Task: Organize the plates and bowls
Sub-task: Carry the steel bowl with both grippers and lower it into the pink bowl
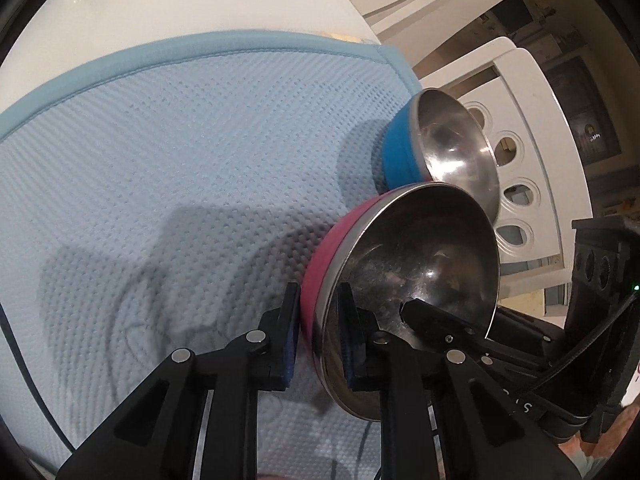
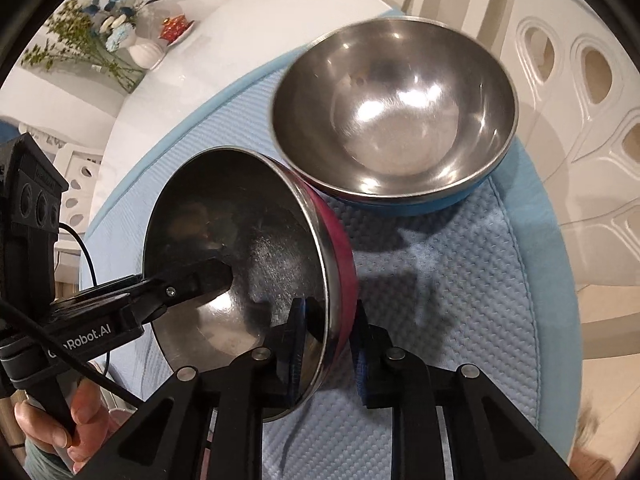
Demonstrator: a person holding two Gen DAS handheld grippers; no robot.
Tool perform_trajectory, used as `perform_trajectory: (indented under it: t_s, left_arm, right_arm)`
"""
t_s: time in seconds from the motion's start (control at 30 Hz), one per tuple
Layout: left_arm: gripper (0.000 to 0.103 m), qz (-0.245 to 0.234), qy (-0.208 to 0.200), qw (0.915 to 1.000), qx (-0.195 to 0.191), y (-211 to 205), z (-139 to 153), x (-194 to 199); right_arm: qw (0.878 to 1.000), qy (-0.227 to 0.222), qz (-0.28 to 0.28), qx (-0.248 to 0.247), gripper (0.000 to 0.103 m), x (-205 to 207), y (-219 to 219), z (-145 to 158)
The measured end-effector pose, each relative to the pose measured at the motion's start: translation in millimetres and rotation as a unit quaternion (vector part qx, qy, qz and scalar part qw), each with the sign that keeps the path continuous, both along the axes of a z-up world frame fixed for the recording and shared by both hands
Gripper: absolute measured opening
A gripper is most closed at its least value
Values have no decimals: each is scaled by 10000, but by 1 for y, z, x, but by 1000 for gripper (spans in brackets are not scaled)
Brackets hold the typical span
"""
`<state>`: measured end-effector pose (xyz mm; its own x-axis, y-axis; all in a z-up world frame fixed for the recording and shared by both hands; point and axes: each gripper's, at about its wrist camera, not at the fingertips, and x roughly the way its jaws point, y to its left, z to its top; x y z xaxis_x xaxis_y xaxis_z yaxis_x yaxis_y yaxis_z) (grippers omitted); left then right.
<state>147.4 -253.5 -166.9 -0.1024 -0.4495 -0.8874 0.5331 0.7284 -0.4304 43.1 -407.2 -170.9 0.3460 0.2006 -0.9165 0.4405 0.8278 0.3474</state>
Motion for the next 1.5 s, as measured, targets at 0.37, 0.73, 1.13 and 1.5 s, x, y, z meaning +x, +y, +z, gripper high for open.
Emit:
perform_trajectory:
  t_s: [0.37, 0.73, 1.13, 1.5]
  left_arm:
    - [15, 320, -297, 9981, -425, 52, 70, -44]
    - [15, 651, -550, 9948, -558, 114, 106, -94]
    - [15, 1158, -497, 9914, -353, 158, 79, -123]
    - [15, 1248, -349, 9915, -138, 172, 49, -139]
  right_arm:
    - [9990, -376, 227, -1, 20, -23, 25, 63]
    - [9972, -408, 615, -75, 21, -58, 95, 98]
    - [9941, -22, 1080, 131, 22, -82, 159, 71]
    - [9916, 407, 1186, 307, 23, -83, 174, 37]
